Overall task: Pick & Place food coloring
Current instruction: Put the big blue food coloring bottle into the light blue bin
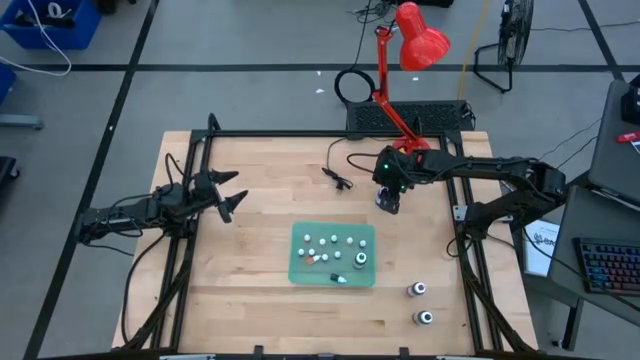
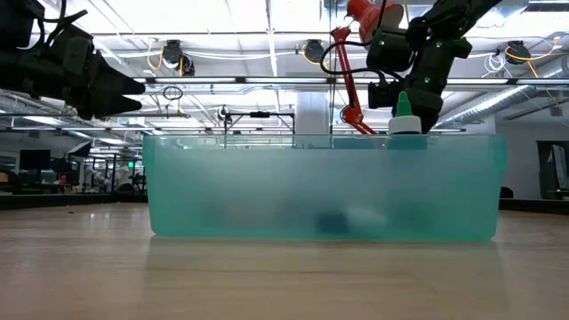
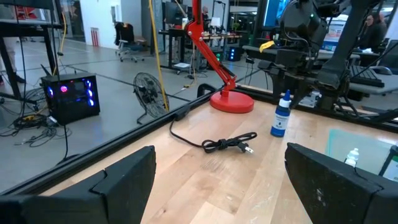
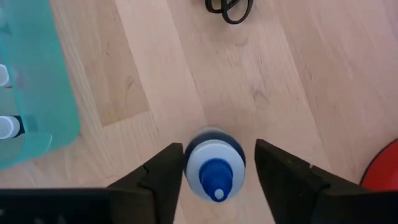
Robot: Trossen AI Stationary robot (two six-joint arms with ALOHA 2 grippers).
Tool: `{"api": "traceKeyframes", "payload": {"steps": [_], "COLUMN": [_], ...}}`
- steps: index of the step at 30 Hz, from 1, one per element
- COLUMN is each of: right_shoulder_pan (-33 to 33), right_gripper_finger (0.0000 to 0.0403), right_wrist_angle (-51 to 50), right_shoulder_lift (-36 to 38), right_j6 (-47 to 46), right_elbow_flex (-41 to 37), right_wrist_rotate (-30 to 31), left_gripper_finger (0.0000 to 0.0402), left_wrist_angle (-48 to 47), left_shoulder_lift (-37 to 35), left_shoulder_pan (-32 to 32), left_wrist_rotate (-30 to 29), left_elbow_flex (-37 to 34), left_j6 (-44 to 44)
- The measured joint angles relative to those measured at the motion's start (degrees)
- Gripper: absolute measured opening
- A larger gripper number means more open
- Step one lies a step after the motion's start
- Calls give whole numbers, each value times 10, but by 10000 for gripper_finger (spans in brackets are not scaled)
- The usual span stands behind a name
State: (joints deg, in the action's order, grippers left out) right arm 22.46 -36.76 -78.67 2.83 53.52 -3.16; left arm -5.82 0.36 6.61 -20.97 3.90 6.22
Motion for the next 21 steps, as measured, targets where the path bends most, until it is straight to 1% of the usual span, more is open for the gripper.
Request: {"api": "traceKeyframes", "payload": {"steps": [9, 15, 18, 21], "right_shoulder_pan": [0, -10, -37, -84], "right_gripper_finger": [110, 108, 108, 108], "right_wrist_angle": [-18, -8, -5, -10], "right_shoulder_lift": [1, 6, 18, 25], "right_j6": [23, 43, 43, 43], "right_elbow_flex": [1, 1, 20, 64], "right_wrist_rotate": [1, 1, 1, 2], "left_gripper_finger": [353, 353, 353, 353], "left_wrist_angle": [0, 0, 0, 0], "left_shoulder_lift": [0, 0, 0, 0], "left_shoulder_pan": [0, 0, 0, 0], "left_wrist_rotate": [0, 0, 0, 0], "left_elbow_flex": [0, 0, 0, 0], "left_j6": [0, 0, 0, 0]}}
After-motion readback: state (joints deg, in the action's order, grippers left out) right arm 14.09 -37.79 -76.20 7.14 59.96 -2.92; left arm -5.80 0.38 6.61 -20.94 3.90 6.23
